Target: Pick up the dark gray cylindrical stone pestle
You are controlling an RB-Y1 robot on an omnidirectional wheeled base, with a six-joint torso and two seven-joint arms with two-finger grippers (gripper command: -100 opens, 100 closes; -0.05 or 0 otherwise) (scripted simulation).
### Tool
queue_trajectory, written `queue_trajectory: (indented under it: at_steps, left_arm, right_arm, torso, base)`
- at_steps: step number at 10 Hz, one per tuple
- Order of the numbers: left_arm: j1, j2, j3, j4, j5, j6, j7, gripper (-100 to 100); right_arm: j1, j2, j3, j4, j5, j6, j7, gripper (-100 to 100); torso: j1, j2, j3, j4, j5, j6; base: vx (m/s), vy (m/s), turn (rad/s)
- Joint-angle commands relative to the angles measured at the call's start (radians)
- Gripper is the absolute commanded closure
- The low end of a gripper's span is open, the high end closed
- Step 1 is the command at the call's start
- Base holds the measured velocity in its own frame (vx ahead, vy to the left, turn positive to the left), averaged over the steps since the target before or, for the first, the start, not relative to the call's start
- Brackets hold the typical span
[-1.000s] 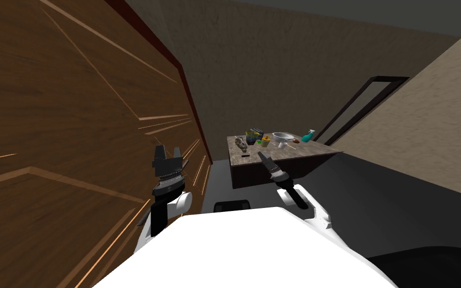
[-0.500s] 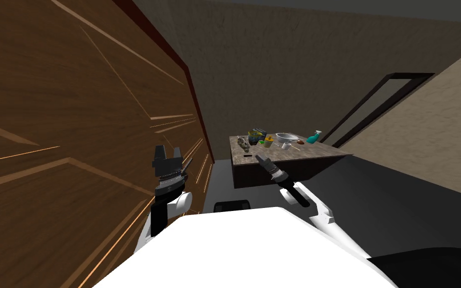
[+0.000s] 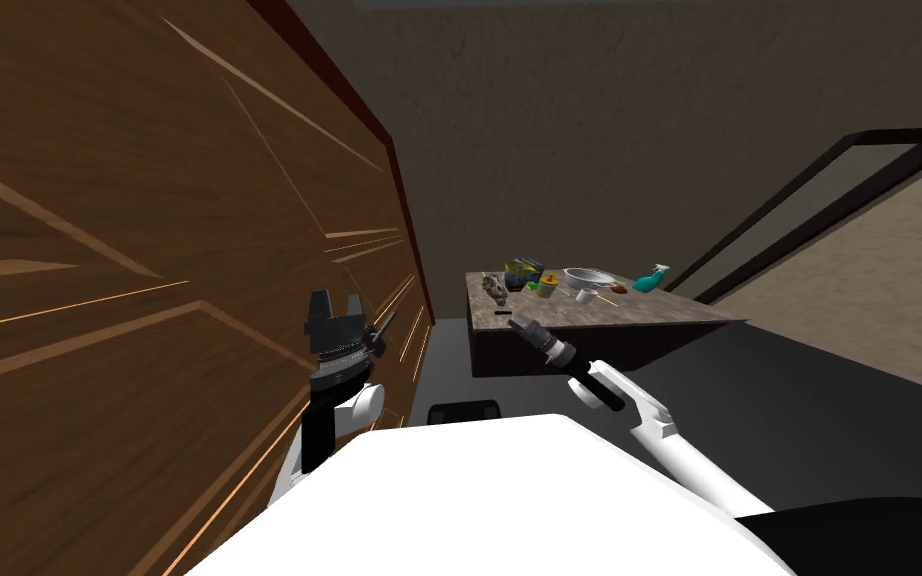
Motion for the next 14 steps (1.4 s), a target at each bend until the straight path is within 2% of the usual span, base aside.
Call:
queue_trajectory:
  at_steps: [1, 2, 3, 4, 5, 6, 7, 8, 9, 10, 11, 12, 13, 14]
  left_arm:
    - [0.0, 0.0, 0.0, 0.0, 0.0, 0.0, 0.0, 0]
    - [0.0, 0.0, 0.0, 0.0, 0.0, 0.0, 0.0, 0]
    - [0.0, 0.0, 0.0, 0.0, 0.0, 0.0, 0.0, 0]
    - [0.0, 0.0, 0.0, 0.0, 0.0, 0.0, 0.0, 0]
    - [0.0, 0.0, 0.0, 0.0, 0.0, 0.0, 0.0, 0]
    - [0.0, 0.0, 0.0, 0.0, 0.0, 0.0, 0.0, 0]
    - [0.0, 0.0, 0.0, 0.0, 0.0, 0.0, 0.0, 0]
    - [0.0, 0.0, 0.0, 0.0, 0.0, 0.0, 0.0, 0]
    - [0.0, 0.0, 0.0, 0.0, 0.0, 0.0, 0.0, 0]
    - [0.0, 0.0, 0.0, 0.0, 0.0, 0.0, 0.0, 0]
    - [0.0, 0.0, 0.0, 0.0, 0.0, 0.0, 0.0, 0]
    - [0.0, 0.0, 0.0, 0.0, 0.0, 0.0, 0.0, 0]
    - [0.0, 0.0, 0.0, 0.0, 0.0, 0.0, 0.0, 0]
    - [0.0, 0.0, 0.0, 0.0, 0.0, 0.0, 0.0, 0]
  right_arm:
    - [0.003, -0.044, 0.008, 0.011, 0.012, -0.008, 0.002, -100]
    - [-0.001, -0.078, 0.028, 0.048, 0.035, -0.025, 0.006, -100]
    - [-0.001, -0.103, 0.028, 0.048, 0.035, -0.025, 0.006, -100]
    - [-0.003, -0.136, 0.049, 0.086, 0.059, -0.042, 0.009, -100]
    - [-0.003, -0.162, 0.049, 0.086, 0.059, -0.042, 0.009, -100]
    - [-0.005, -0.196, 0.072, 0.125, 0.083, -0.057, 0.011, -100]
    - [-0.005, -0.224, 0.072, 0.125, 0.083, -0.057, 0.011, -100]
    - [-0.006, -0.256, 0.095, 0.165, 0.107, -0.073, 0.013, -100]
    - [-0.006, -0.284, 0.095, 0.165, 0.107, -0.073, 0.013, -100]
    - [-0.005, -0.311, 0.118, 0.205, 0.13, -0.087, 0.015, -100]
    - [-0.005, -0.346, 0.118, 0.205, 0.13, -0.087, 0.015, -100]
    - [-0.005, -0.378, 0.141, 0.242, 0.153, -0.101, 0.016, -100]
    - [-0.005, -0.407, 0.141, 0.244, 0.153, -0.101, 0.016, -100]
    - [-0.004, -0.437, 0.163, 0.284, 0.175, -0.114, 0.016, -100]
  torso:
    - [0.0, 0.0, 0.0, 0.0, 0.0, 0.0]
    - [0.0, 0.0, 0.0, 0.0, 0.0, 0.001]
    - [0.0, 0.0, 0.0, 0.0, 0.0, 0.0]
    - [-0.001, -0.001, 0.0, 0.0, 0.0, 0.001]
    - [0.0, -0.001, -0.001, 0.0, 0.0, 0.0]
    - [0.0, -0.001, -0.001, 0.0, 0.0, 0.001]
    - [0.0, -0.001, -0.001, 0.0, 0.0, 0.0]
    - [-0.001, -0.001, -0.001, 0.0, 0.0, 0.001]
    - [0.0, -0.001, -0.001, 0.0, 0.0, 0.0]
    - [-0.001, -0.001, -0.001, 0.0, 0.0, 0.001]
    - [0.0, -0.001, -0.001, 0.0, 0.0, 0.0]
    - [0.0, -0.001, -0.001, 0.0, 0.0, 0.001]
    - [0.0, -0.002, -0.001, 0.0, 0.0, 0.0]
    - [-0.001, -0.001, -0.001, 0.0, 0.0, 0.001]
  base:
    - [0.004, 0.015, 0.079]
    - [0.011, 0.02, 0.173]
    - [0.013, 0.014, 0.103]
    - [0.021, 0.022, 0.177]
    - [0.018, 0.015, 0.115]
    - [0.021, 0.017, 0.222]
    - [0.018, 0.012, 0.124]
    - [0.024, 0.017, 0.193]
    - [0.023, 0.012, 0.134]
    - [0.024, 0.015, 0.193]
    - [0.022, 0.013, 0.159]
    - [0.026, 0.02, 0.266]
    - [0.021, 0.009, 0.118]
    - [0.026, 0.012, 0.186]
